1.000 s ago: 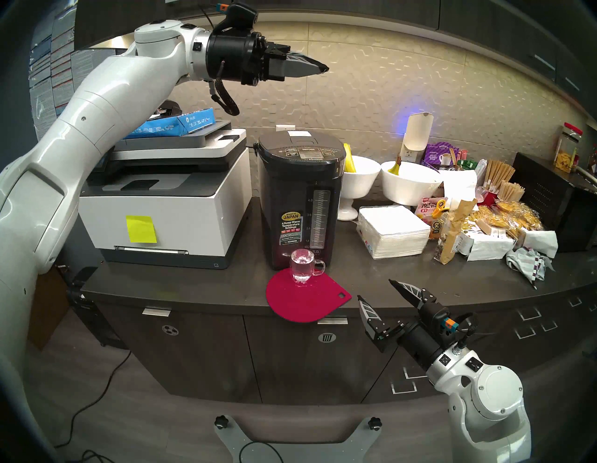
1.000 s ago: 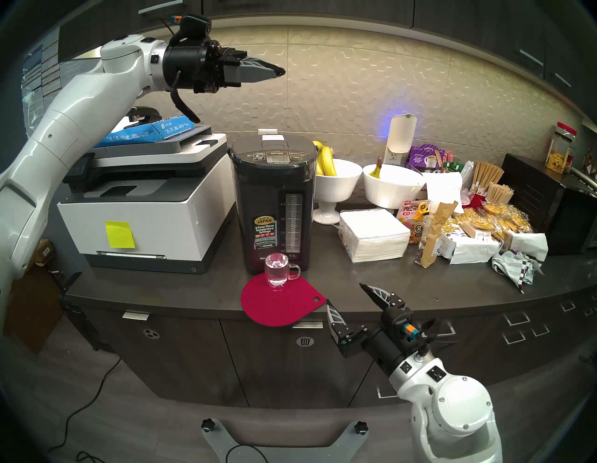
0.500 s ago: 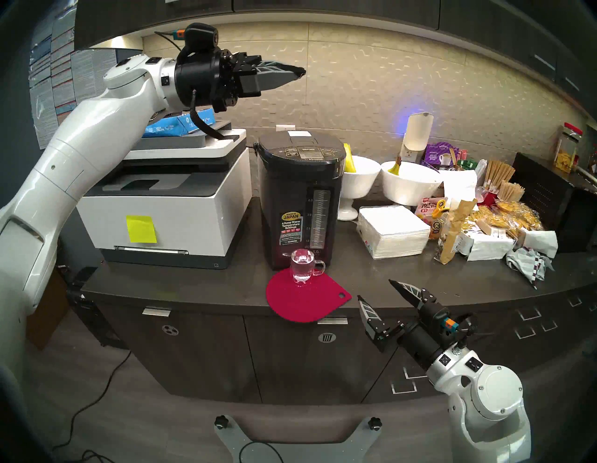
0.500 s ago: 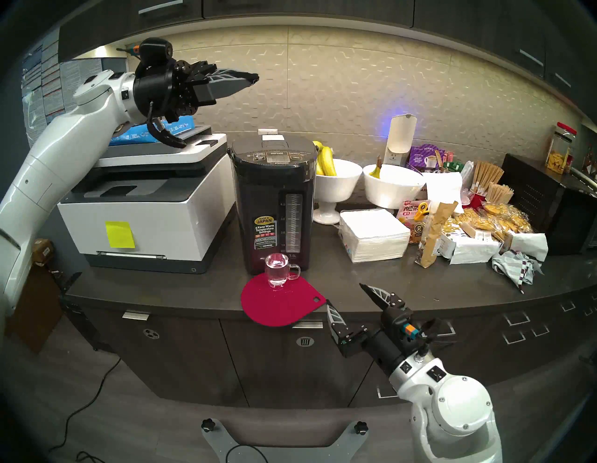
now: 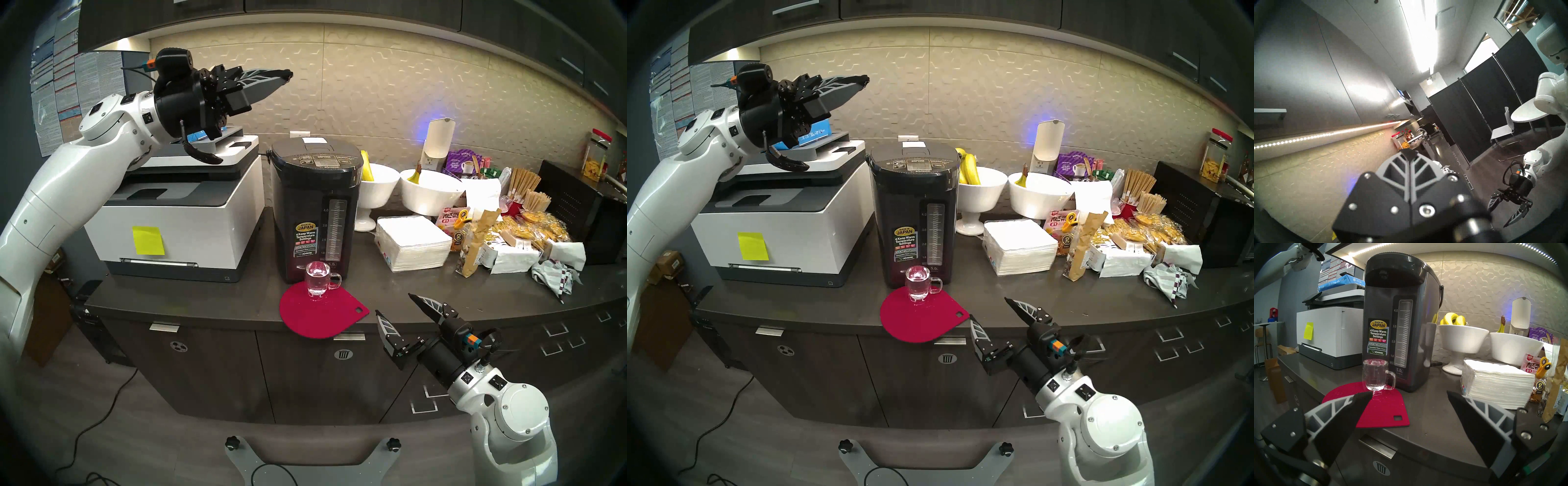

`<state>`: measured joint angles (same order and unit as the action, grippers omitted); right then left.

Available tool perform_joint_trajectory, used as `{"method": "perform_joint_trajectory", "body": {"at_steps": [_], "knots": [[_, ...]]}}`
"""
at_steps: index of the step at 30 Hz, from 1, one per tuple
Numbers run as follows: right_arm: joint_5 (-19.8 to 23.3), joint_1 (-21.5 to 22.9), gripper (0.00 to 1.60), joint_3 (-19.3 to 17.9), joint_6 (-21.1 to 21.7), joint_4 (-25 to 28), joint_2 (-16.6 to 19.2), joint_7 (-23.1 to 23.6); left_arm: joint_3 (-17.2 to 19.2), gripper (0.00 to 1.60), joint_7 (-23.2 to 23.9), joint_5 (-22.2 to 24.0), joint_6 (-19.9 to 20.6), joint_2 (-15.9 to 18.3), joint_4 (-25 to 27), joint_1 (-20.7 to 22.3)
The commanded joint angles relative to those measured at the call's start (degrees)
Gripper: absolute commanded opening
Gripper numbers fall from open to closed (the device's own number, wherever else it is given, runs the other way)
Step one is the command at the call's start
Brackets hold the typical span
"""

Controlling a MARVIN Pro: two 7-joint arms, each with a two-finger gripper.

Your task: Press the water dispenser button and fill the cup

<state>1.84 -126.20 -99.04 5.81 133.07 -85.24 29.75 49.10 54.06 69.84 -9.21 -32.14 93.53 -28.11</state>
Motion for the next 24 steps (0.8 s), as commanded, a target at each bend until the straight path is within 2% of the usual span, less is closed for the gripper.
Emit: {"method": "perform_joint_trajectory", "body": {"at_steps": [1,12,24], "knots": [[0.0,0.3,1.60,0.1,-0.3,1.3,0.1,0.1,1.9,0.00,-7.1,2.1,-2.7,5.2,6.7,-6.7],[-0.1,0.2,1.60,0.1,-0.2,1.4,0.1,0.1,3.9,0.00,-18.0,4.5,-9.4,8.4,14.8,-14.8],[-0.1,0.2,1.60,0.1,-0.2,1.4,0.1,0.1,4.0,0.00,-31.3,2.9,-14.7,14.1,17.7,-22.8]]}}
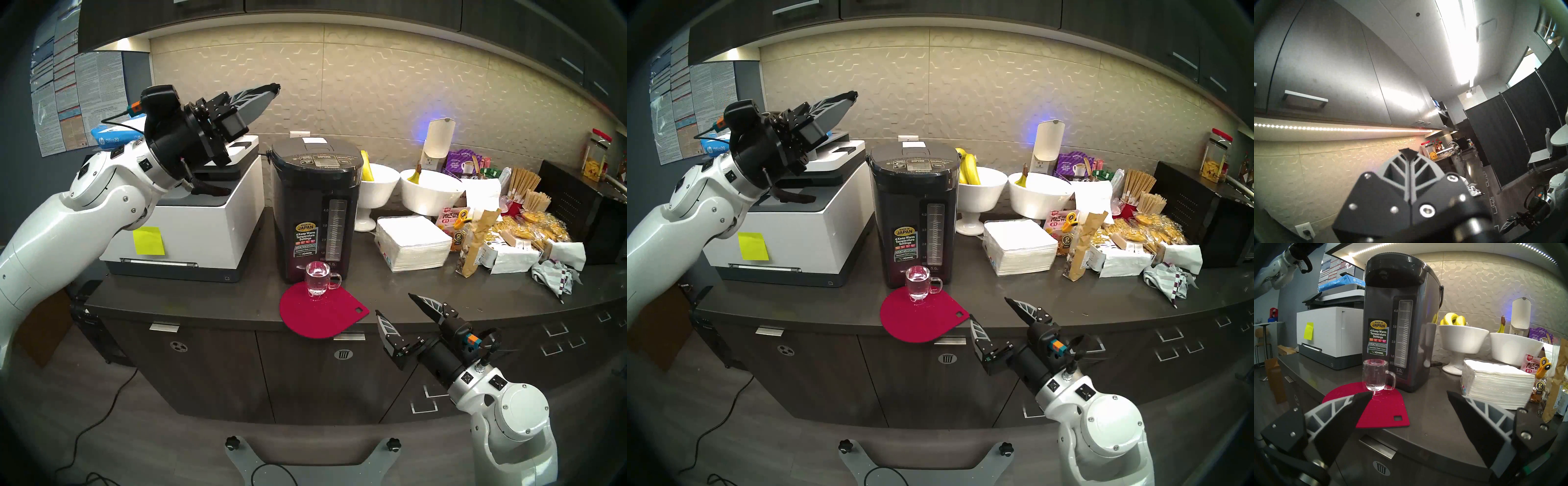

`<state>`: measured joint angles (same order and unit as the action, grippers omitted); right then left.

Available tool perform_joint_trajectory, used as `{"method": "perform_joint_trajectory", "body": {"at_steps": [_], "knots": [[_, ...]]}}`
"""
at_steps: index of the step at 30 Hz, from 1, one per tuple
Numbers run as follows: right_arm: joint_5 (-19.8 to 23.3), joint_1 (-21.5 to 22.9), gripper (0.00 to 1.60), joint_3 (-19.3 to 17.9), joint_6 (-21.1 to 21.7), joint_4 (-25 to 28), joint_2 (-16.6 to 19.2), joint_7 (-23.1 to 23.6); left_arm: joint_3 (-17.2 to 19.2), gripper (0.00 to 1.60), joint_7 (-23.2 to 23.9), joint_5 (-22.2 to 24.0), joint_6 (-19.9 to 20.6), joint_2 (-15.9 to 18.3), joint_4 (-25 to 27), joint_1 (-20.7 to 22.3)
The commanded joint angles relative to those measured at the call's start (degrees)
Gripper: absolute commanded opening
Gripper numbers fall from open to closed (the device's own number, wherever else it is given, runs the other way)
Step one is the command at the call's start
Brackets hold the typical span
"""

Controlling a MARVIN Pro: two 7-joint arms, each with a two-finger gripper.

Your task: Press the water dispenser button and fill the cup

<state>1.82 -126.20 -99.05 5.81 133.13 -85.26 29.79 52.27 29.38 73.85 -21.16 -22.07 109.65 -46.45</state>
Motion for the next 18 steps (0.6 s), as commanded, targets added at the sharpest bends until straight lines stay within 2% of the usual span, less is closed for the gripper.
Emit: {"method": "perform_joint_trajectory", "body": {"at_steps": [1,2,12,18], "knots": [[-0.1,0.2,1.60,0.1,-0.2,1.4,0.1,0.1,1.0,0.00,-6.2,-1.1,-2.7,4.0,1.3,-4.8],[-0.1,0.2,1.60,0.1,-0.2,1.4,0.1,0.1,0.9,0.00,-8.5,-1.7,-2.9,4.5,2.0,-5.2],[-0.1,0.2,1.60,0.1,-0.1,1.5,0.1,0.1,1.3,0.00,-18.5,-8.2,-2.1,6.2,6.8,-6.5],[-0.2,0.2,1.60,0.1,-0.1,1.5,0.1,0.1,1.1,0.00,-23.4,-9.4,-5.1,6.2,8.0,-8.0]]}}
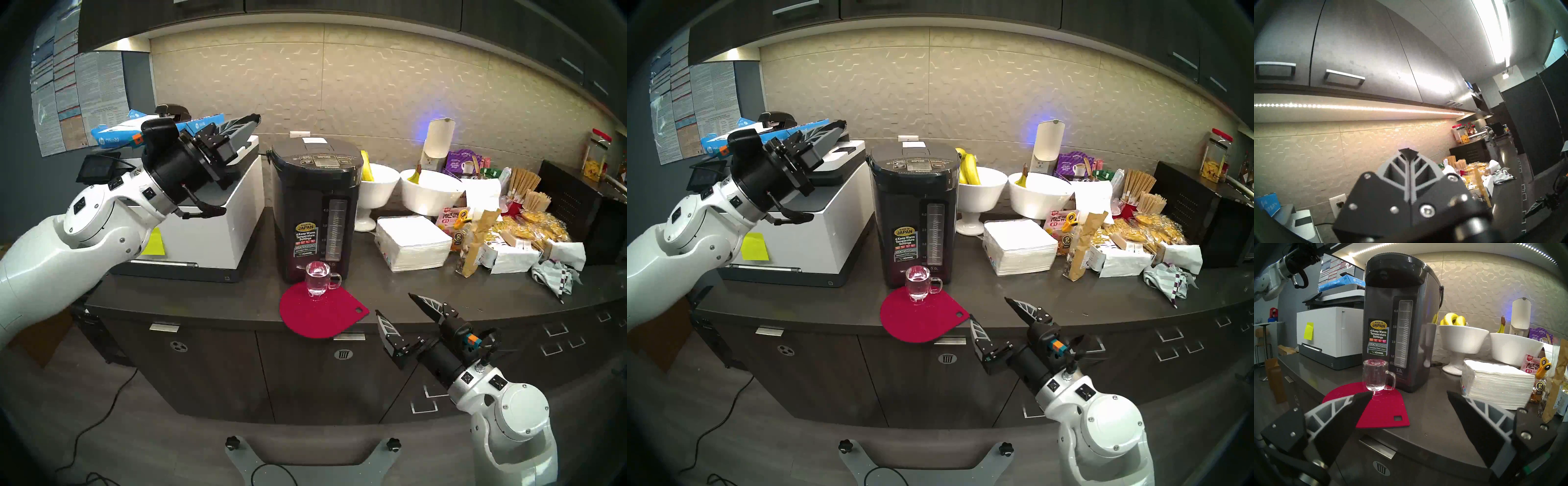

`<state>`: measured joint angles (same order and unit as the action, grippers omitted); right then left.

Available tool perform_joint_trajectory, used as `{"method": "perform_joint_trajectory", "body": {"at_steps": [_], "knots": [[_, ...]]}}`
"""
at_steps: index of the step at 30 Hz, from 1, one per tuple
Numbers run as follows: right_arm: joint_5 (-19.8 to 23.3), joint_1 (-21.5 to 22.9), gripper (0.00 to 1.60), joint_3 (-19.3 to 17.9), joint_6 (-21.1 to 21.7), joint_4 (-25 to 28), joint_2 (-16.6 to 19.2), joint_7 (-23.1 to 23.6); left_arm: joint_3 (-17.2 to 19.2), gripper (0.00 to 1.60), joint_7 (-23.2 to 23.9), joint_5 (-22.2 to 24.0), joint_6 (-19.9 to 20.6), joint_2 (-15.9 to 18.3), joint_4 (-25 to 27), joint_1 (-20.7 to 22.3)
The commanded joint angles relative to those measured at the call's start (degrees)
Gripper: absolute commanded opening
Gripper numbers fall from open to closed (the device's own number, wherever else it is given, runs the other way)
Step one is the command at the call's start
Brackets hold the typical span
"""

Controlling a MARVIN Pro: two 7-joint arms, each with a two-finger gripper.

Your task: Press the water dispenser button and fill the cup

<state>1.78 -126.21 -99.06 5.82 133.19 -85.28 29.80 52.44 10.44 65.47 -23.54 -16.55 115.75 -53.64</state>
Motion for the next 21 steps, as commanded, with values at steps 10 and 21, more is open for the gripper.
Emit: {"method": "perform_joint_trajectory", "body": {"at_steps": [10,21], "knots": [[-0.1,0.2,1.60,0.1,-0.1,1.4,0.1,0.1,1.2,0.00,-6.7,-0.2,-10.6,3.1,3.0,-4.2],[-0.1,0.2,1.60,0.1,-0.1,1.5,0.1,0.1,0.5,1.60,-3.6,0.8,-15.2,4.7,2.9,-5.8]]}}
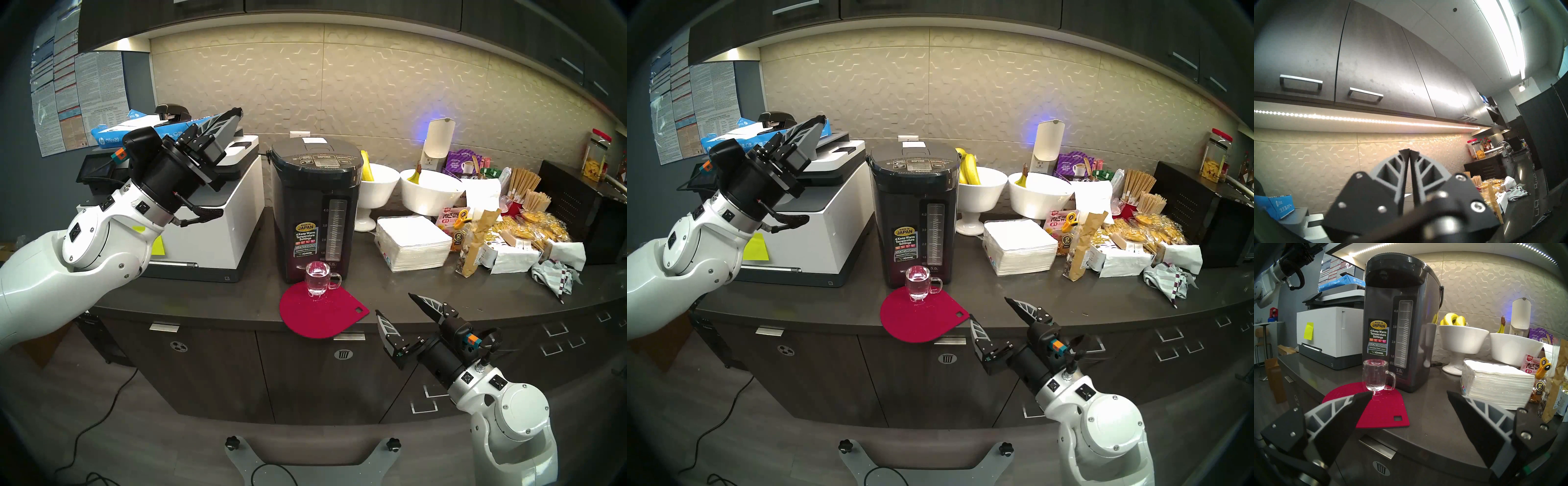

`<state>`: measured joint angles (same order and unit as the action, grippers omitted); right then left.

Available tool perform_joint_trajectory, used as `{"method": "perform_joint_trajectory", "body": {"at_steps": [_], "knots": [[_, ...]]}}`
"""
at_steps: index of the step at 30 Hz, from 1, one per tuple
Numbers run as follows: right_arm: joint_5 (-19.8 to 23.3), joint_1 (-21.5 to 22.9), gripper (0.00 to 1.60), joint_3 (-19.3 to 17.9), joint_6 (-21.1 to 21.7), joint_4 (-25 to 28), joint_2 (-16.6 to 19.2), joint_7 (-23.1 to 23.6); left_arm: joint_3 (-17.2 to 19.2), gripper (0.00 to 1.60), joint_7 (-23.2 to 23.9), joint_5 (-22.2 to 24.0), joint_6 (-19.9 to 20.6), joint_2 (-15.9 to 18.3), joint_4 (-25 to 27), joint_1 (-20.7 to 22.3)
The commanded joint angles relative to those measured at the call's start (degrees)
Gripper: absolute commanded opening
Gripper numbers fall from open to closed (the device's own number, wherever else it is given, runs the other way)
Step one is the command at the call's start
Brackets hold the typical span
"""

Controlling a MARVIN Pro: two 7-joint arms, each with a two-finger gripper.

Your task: Press the water dispenser button and fill the cup

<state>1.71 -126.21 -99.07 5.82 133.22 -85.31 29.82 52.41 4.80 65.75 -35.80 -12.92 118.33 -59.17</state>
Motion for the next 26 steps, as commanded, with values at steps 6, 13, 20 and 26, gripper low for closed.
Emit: {"method": "perform_joint_trajectory", "body": {"at_steps": [6,13,20,26], "knots": [[-0.1,0.2,1.60,0.1,-0.1,1.4,0.1,0.1,0.7,1.60,2.5,0.9,-3.2,1.1,0.2,-0.5],[-0.1,0.2,1.60,0.1,-0.1,1.4,0.1,0.1,0.7,1.60,2.8,1.1,-3.3,1.2,0.2,-0.5],[-0.1,0.2,1.60,0.1,-0.1,1.4,0.1,0.1,0.6,1.60,2.9,1.2,-3.3,1.2,0.2,-0.4],[-0.1,0.2,1.60,0.1,-0.1,1.4,0.1,0.1,0.6,1.60,2.9,1.2,-3.3,1.2,0.2,-0.4]]}}
